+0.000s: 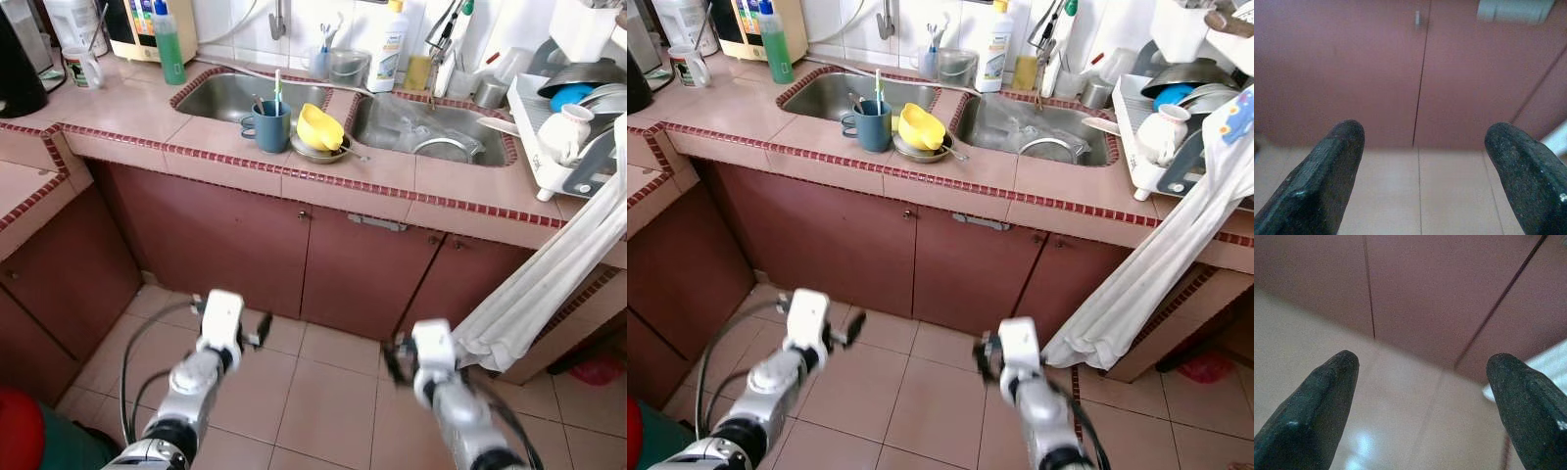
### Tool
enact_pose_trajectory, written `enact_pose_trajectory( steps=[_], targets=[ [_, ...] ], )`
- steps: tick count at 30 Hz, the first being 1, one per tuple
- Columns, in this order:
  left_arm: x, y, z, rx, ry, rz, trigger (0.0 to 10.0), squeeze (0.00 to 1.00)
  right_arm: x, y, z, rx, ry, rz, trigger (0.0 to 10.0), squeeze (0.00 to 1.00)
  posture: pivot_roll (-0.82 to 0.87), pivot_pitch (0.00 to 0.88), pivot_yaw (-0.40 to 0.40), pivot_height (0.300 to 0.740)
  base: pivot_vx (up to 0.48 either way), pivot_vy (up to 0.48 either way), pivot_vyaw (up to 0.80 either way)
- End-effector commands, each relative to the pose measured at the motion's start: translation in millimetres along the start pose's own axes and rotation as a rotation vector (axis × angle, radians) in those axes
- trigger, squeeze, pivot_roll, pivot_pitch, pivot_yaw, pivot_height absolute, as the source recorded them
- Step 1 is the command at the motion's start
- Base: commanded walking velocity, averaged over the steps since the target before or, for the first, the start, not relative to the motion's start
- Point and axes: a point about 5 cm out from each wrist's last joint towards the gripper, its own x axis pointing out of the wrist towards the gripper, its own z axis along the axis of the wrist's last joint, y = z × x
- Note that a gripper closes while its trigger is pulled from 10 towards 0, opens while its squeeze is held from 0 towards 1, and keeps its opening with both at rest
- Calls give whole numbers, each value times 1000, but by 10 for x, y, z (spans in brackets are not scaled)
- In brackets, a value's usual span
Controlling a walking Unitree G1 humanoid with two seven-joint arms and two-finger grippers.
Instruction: Kitchen organization
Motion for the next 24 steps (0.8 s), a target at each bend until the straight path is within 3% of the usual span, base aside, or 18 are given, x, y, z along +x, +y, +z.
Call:
enact_pose_trajectory(
  steps=[1,4,5,7,8,9,12,17,24],
  targets=[
    [85,-23,232,-12,-97,-24,10000,0,63,-27,224,62,-101,-16,10000,0,-69,0,-41,740,0,0,0],
    [145,51,607,-19,-237,11,10000,0,121,34,618,100,-276,-14,10000,0,-84,0,-40,740,0,0,0],
    [143,83,692,23,-256,26,10000,0,121,71,712,144,-307,17,10000,0,-99,6,-30,740,0,0,0],
    [117,91,755,109,-267,-30,10000,0,61,139,784,56,-345,118,10000,0,-107,9,-32,740,0,0,0],
    [101,124,851,91,-299,-47,10000,0,8,113,885,-34,-408,130,10000,0,-107,8,-35,740,0,0,0],
    [86,133,950,30,-328,-67,10000,0,-10,69,1040,-62,-467,107,10000,0,-109,10,-37,740,0,0,0],
    [11,88,1044,11,-389,-54,10000,0,-94,60,1293,-44,-581,33,10000,0,-112,11,-41,740,0,0,0],
    [-66,7,1047,60,-420,-73,10000,0,-204,151,1329,-92,-625,46,10000,0,-114,8,-49,740,0,0,0],
    [-107,-3,1141,2,-450,-104,10000,0,-248,175,1301,-115,-619,57,10000,0,-111,0,-57,740,0,0,0]
  ],
)
